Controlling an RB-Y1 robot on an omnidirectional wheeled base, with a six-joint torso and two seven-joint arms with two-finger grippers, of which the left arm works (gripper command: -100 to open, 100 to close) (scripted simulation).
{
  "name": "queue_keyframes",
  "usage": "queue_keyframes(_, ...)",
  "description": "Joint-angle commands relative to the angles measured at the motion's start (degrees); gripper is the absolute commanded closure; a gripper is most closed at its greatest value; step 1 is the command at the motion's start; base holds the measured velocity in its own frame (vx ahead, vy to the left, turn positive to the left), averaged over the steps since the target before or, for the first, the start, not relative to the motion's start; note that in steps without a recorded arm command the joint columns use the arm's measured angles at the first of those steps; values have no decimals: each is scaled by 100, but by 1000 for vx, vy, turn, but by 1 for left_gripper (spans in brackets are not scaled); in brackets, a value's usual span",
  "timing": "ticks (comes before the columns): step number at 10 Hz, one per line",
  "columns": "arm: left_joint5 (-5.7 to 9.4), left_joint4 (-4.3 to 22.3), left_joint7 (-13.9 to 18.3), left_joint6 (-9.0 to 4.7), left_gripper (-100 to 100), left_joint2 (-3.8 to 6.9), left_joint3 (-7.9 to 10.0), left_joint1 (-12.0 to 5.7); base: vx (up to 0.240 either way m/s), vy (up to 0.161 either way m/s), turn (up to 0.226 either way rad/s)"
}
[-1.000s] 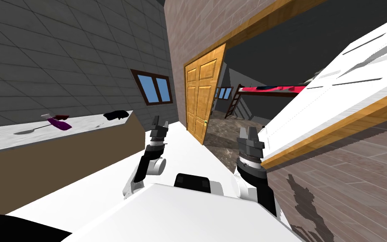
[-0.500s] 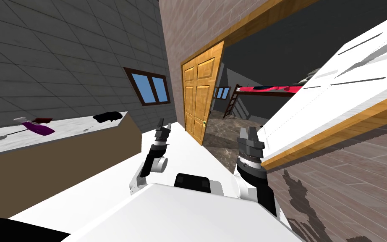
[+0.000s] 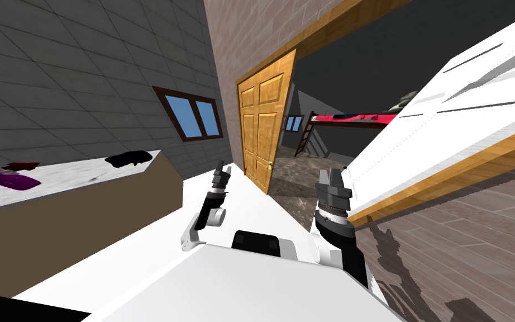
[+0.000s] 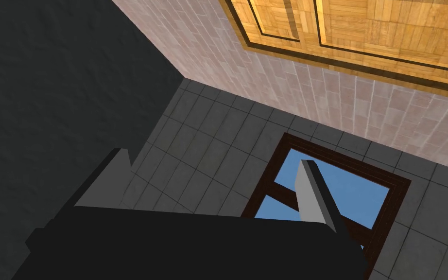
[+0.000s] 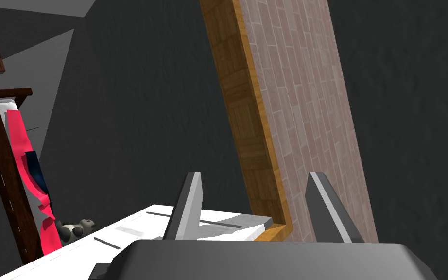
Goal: Push the door open
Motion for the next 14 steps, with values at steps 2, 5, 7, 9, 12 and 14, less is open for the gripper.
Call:
queue_keyframes(2, -79, 438, 54, -137, -100, 41, 4, -164, 66, -1, -67)
queue_keyframes(5, -156, 891, 110, -257, -100, 79, 9, -320, 87, 6, -74)
queue_keyframes(7, -234, 1256, 168, -379, -100, 115, 14, -480, 70, 2, -84)
queue_keyframes(9, -274, 1544, 197, -442, -100, 132, 17, -561, 53, 13, -42)
queue_keyframes(12, -358, 2005, 259, -573, -100, 161, 23, -732, 81, 10, -86)
queue_keyframes(14, -441, 2386, 320, -703, -100, 190, 28, -902, 65, 6, -80)
